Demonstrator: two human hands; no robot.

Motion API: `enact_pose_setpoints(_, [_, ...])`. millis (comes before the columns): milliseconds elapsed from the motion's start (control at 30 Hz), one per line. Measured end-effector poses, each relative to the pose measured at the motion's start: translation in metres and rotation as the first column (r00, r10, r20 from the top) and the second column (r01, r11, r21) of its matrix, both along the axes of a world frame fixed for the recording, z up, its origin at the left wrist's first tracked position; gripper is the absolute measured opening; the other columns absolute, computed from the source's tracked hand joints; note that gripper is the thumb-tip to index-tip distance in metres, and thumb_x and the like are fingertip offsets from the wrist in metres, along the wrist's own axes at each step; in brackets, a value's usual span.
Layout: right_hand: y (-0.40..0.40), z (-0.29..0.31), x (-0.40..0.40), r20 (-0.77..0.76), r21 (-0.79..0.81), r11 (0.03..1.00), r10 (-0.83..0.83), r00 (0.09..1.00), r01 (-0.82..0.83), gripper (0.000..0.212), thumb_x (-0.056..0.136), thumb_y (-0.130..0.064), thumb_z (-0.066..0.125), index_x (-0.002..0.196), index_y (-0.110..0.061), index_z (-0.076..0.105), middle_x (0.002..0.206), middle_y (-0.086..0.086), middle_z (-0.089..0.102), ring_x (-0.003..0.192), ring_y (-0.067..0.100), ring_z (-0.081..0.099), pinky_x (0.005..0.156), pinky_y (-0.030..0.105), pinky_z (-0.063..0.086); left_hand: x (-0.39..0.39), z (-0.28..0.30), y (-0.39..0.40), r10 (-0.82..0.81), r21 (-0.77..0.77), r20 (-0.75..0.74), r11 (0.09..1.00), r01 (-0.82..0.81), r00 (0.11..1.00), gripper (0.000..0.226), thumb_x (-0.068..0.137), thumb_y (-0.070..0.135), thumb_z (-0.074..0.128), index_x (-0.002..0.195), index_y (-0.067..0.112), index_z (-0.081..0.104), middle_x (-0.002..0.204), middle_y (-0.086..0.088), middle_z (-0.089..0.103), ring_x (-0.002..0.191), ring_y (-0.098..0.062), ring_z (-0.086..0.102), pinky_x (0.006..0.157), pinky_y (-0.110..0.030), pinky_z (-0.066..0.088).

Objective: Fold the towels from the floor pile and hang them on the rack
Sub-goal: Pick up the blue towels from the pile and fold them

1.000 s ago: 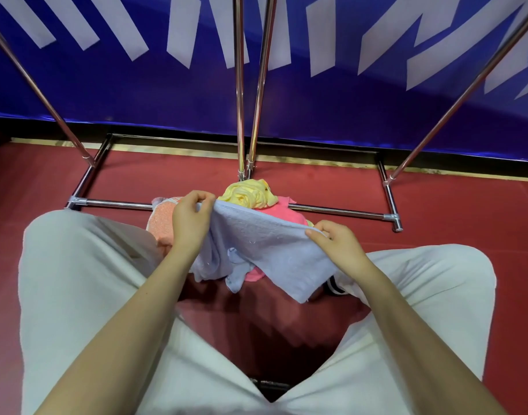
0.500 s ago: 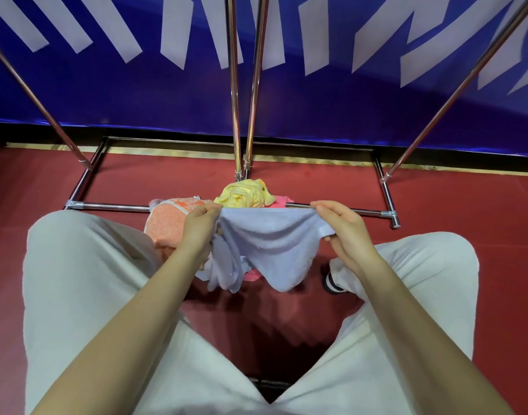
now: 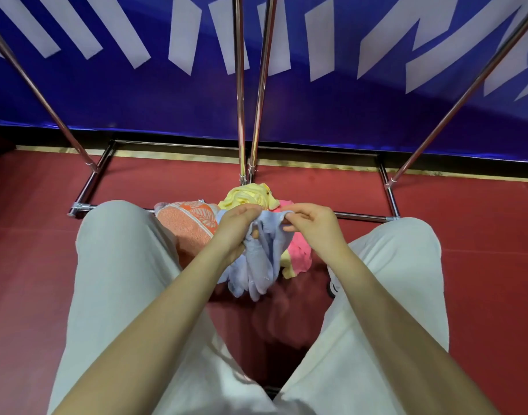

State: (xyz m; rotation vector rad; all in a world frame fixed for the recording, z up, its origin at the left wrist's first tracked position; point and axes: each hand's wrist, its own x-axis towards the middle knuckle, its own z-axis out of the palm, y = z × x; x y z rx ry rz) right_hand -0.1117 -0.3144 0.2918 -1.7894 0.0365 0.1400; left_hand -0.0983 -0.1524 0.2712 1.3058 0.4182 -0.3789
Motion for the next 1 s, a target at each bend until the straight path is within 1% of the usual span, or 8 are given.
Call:
enact_pose_setpoints(200, [0.007,-0.015,0.004,0.242,-0.299,0.953,0.123,0.962,-0.047,0.007,0.084,-0.019,0.07,0.079,-0.014,0.071,0.07,-0.013,0.06,0.07,0.002,0.051,0.067,0.018,0.041,0.003,0.006,0.003,-0.021,0.03,0.055,0.999,0.019,0.998,0.022,0.099,0.01,0.048,0.08,0.009,0.058,0.057,-0.003,0.05,0.044,-0.009,0.046,0.047,-0.021,0.041])
enact_pose_setpoints(300, [0.016,-0.018,0.008,0.342,-0.282,0.959,0.129,0.931,-0.029,0.009,0.082,-0.018,0.071,0.075,-0.013,0.069,0.092,-0.008,0.059,0.095,0.004,0.048,0.083,0.016,0.036,0.001,0.013,0.006,-0.052,0.004,0.125,0.999,0.052,0.991,0.023,0.098,0.008,0.049,0.077,0.009,0.057,0.058,-0.001,0.05,0.044,-0.007,0.046,0.045,-0.018,0.04])
enact_pose_setpoints(400, [0.024,-0.02,0.012,0.253,-0.161,0.987,0.055,0.966,-0.014,0.015,0.084,-0.014,0.069,0.076,-0.006,0.06,0.114,-0.002,0.059,0.113,0.009,0.049,0.092,0.015,0.037,-0.002,0.018,0.006,-0.06,-0.043,0.179,0.997,0.069,0.982,0.023,0.098,0.006,0.047,0.077,0.009,0.056,0.059,-0.001,0.049,0.046,-0.007,0.043,0.045,-0.017,0.039])
enact_pose_setpoints(500, [0.033,-0.019,0.015,0.081,0.013,0.998,0.054,0.995,-0.055,0.017,0.088,-0.01,0.064,0.077,-0.003,0.053,0.097,0.015,0.063,0.091,0.022,0.059,0.078,0.024,0.044,-0.003,0.018,0.007,-0.033,-0.077,0.2,0.996,0.049,0.979,0.023,0.098,0.005,0.045,0.078,0.008,0.056,0.057,0.001,0.053,0.042,-0.005,0.044,0.043,-0.016,0.038])
enact_pose_setpoints(667, [0.043,-0.018,0.02,0.089,0.022,0.998,0.06,0.994,-0.062,0.017,0.088,-0.005,0.062,0.076,-0.006,0.05,0.067,-0.002,0.044,0.062,0.002,0.041,0.059,0.012,0.035,-0.002,0.014,0.015,0.039,-0.033,0.2,0.999,-0.033,0.979,0.021,0.098,0.01,0.05,0.079,0.01,0.06,0.06,-0.001,0.057,0.046,-0.007,0.049,0.047,-0.018,0.042])
enact_pose_setpoints(800, [0.043,-0.019,0.02,0.087,-0.01,1.0,0.024,0.996,-0.024,0.021,0.089,-0.009,0.063,0.074,-0.008,0.048,0.065,-0.005,0.041,0.055,-0.001,0.038,0.055,0.01,0.033,0.001,0.01,0.016,0.099,0.032,0.098,0.994,-0.102,0.99,0.019,0.09,0.018,0.053,0.075,0.011,0.062,0.076,-0.006,0.063,0.073,-0.018,0.061,0.073,-0.031,0.049])
enact_pose_setpoints(900, [0.038,-0.02,0.021,0.097,0.004,0.999,-0.04,0.994,0.04,0.025,0.088,-0.009,0.064,0.071,-0.013,0.046,0.064,-0.007,0.041,0.054,-0.002,0.038,0.054,0.01,0.033,0.0,0.011,0.016,0.106,0.017,0.027,0.994,-0.106,0.994,0.012,0.081,0.019,0.05,0.073,0.015,0.059,0.076,-0.008,0.06,0.072,-0.018,0.058,0.072,-0.032,0.046])
enact_pose_setpoints(1000, [0.03,-0.02,0.022,0.091,0.01,0.994,-0.11,0.99,0.109,0.024,0.088,-0.011,0.064,0.072,-0.011,0.047,0.067,-0.002,0.043,0.056,0.0,0.037,0.054,0.012,0.033,-0.001,0.005,0.024,0.06,0.212,0.111,0.974,-0.082,0.992,0.023,0.083,0.012,0.048,0.085,0.019,0.069,0.097,-0.008,0.07,0.091,-0.023,0.065,0.084,-0.036,0.051])
